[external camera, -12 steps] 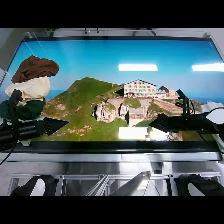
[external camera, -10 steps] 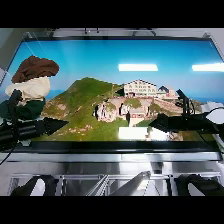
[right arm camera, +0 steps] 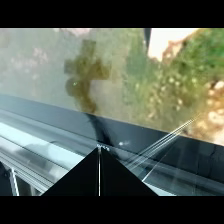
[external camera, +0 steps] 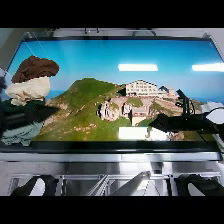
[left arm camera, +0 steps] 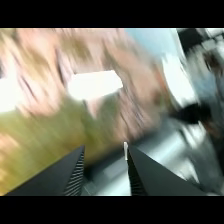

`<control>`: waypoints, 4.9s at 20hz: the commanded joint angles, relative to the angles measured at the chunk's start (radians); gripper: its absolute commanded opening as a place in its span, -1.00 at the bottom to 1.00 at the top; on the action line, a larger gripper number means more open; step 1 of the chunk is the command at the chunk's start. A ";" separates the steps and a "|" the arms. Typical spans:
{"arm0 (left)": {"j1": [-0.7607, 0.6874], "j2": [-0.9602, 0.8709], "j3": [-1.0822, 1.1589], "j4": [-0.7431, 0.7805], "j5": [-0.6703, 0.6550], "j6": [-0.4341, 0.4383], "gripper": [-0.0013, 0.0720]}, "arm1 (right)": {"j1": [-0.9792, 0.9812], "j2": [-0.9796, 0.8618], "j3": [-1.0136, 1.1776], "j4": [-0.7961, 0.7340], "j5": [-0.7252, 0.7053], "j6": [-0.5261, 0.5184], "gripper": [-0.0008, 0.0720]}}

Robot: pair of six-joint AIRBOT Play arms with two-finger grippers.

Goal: Fold the shirts.

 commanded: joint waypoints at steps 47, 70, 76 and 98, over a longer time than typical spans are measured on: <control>-0.637 -0.637 1.114 -0.011 0.063 -0.217 -0.89 | 0.001 0.001 -0.001 0.000 0.000 0.001 -0.91; -0.330 -0.692 0.322 0.367 -0.096 -0.313 -0.02 | 0.031 -0.118 -0.001 0.023 -0.031 -0.075 0.38; -0.546 -0.710 0.063 0.262 0.171 -0.267 -0.02 | 0.175 -0.410 -0.001 0.324 -0.171 -0.325 0.38; -0.251 -0.445 0.717 -0.282 -0.089 -0.237 -0.91 | -0.399 -0.103 0.650 0.557 0.116 -0.457 -0.92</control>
